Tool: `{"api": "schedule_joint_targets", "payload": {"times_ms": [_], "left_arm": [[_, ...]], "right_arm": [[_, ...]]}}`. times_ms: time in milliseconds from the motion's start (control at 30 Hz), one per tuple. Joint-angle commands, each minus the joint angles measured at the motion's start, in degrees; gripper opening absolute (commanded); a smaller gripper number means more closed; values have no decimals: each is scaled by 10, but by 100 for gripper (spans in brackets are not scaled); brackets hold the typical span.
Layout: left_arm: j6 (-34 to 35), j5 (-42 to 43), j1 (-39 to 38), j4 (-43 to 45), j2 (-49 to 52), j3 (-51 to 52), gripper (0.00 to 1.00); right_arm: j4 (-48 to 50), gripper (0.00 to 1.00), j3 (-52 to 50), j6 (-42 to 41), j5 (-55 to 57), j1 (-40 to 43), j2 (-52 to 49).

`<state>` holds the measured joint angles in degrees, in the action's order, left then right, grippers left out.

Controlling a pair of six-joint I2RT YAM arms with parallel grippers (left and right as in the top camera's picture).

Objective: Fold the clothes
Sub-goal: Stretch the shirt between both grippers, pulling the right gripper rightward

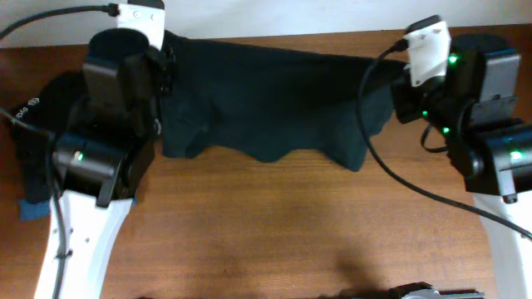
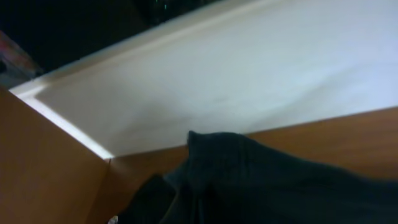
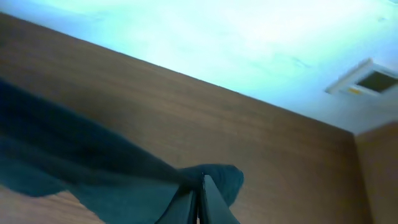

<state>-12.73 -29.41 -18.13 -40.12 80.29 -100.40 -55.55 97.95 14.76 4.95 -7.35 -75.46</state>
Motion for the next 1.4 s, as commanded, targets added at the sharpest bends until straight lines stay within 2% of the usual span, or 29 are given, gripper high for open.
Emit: {"api": "schedule_joint_targets", "payload": {"times_ms": [0,200,633,800,933,1067,1167,1267,1367], "left_arm": [[-11,-15,11,-12,13,-6,1],[-11,-15,10,-45,11,-6,1],[-11,-15,10,-30,11,-7,0],[-11,46,10,38,26,-7,0],[-11,57,10,84,69,-7,0],[-28,56,20,153,143,-7,0],[-54,56,32,243,193,-7,0],[-84,56,39,339,223,-7,0],[-115,56,39,405,228,-16,0]], "right_arm": [[-12,4,21,-9,14,30,7],[-23,4,21,-9,14,63,7],[-30,4,21,-9,14,68,4],[-29,4,21,0,14,68,-23],[-14,4,21,0,13,71,-80],[46,4,21,21,9,78,-169],[126,4,21,23,9,82,-223],[208,4,29,21,9,82,-250],[235,4,59,11,9,82,-251]]}}
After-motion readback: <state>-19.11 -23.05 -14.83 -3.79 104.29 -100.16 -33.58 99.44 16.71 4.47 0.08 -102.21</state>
